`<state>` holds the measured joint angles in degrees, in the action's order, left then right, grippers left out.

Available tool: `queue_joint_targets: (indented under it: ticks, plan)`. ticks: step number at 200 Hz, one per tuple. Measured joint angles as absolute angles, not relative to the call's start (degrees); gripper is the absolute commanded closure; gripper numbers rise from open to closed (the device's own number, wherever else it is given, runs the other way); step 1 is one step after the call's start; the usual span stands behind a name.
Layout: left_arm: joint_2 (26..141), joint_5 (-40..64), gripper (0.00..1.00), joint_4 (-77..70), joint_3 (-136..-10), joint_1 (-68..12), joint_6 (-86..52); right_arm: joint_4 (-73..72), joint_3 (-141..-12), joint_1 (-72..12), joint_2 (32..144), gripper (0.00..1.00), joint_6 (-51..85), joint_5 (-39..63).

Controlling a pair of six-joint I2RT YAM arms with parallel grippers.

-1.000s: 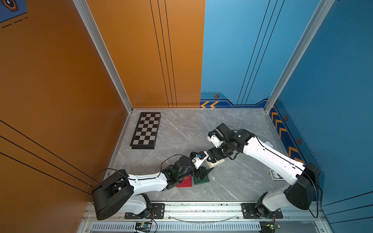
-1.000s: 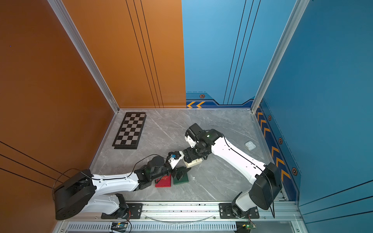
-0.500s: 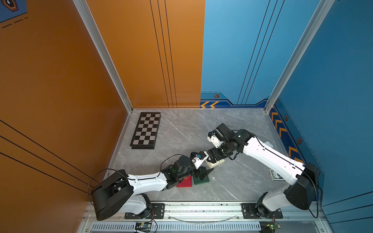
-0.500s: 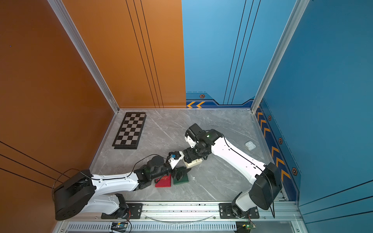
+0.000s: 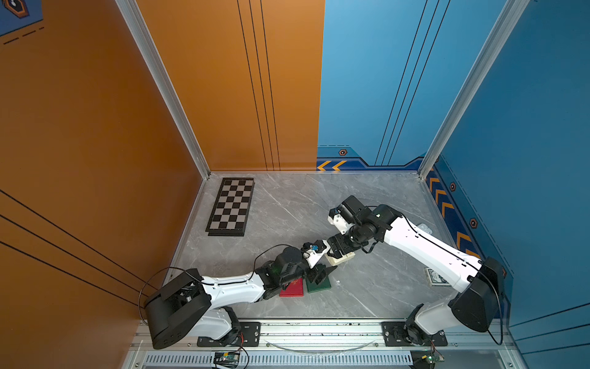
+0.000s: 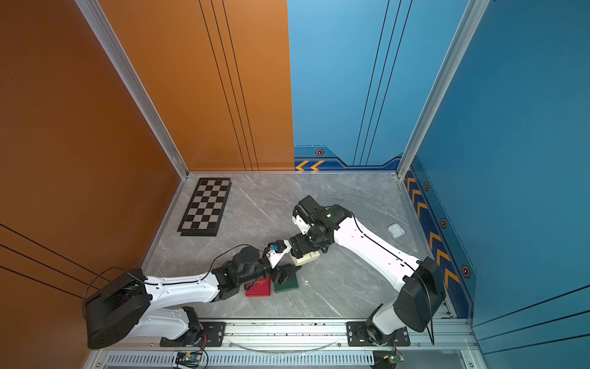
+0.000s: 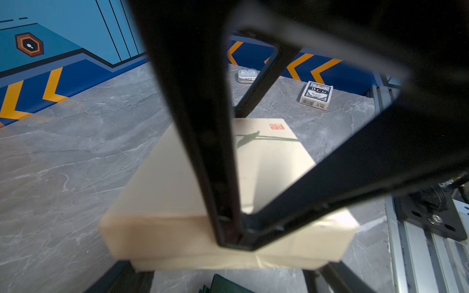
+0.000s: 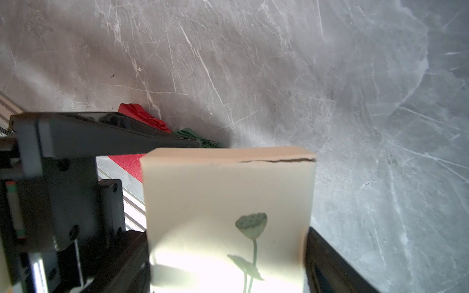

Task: Take the necklace out of the lift-off lid jewelry box
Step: Open the lid on the jewelry box.

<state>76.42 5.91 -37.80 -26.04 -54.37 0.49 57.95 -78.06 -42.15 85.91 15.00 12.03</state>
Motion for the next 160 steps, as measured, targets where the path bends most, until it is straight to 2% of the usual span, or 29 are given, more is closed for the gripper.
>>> queue_joint_targets:
  ticks: [160]
  plan:
    - [76.4,7.2,0.22,-39.4,-25.9,-53.6,0.6,60.1,-81.1,-37.6,85.2,0.25,13.9,18.3]
